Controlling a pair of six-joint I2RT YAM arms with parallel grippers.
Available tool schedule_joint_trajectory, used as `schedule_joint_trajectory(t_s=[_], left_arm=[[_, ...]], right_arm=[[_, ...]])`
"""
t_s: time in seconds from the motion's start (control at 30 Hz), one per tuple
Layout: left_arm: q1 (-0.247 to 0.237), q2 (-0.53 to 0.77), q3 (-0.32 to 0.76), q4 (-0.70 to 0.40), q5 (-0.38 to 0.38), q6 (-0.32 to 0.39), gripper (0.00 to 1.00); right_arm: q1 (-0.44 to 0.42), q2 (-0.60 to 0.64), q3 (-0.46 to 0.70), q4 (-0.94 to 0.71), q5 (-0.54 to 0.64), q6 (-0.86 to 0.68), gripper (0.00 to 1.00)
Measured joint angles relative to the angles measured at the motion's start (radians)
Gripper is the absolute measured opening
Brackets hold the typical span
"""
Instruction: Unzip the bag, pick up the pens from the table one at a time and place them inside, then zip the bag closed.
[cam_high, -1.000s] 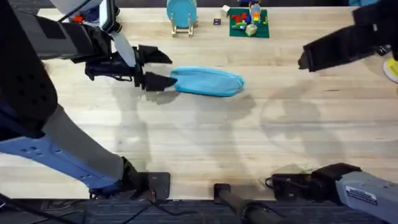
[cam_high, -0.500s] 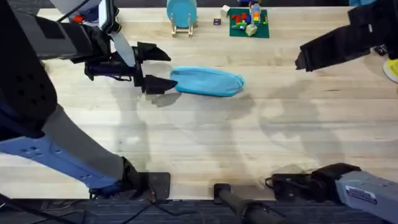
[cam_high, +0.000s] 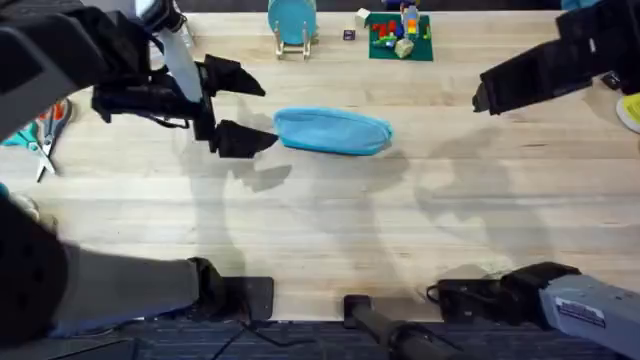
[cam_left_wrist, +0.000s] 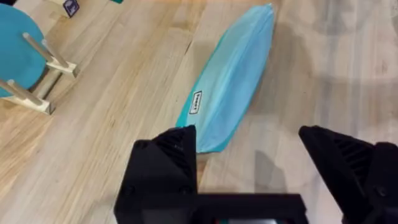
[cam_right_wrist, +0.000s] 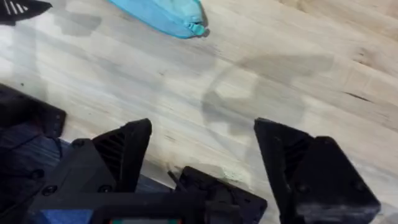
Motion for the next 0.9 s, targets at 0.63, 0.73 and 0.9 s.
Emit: schedule_joint_trajectory(t_s=[0.63, 0.73, 0.9], left_arm=[[0.000, -0.652, 0.000, -0.024, -0.314, -0.648, 0.994], [0.000, -0.734, 0.000, 0.002, -0.383, -0.796, 0.995], [0.000, -0.807, 0.000, 0.011, -0.467, -0.943, 0.995]], right_arm=[[0.000, 0.000, 0.000, -0.004, -0.043, -0.001, 0.998], [0.000, 0.000, 0.000, -0.019, -0.076, -0.039, 0.998], [0.000, 0.000, 0.000, -0.024, -0.121, -0.087, 0.997]])
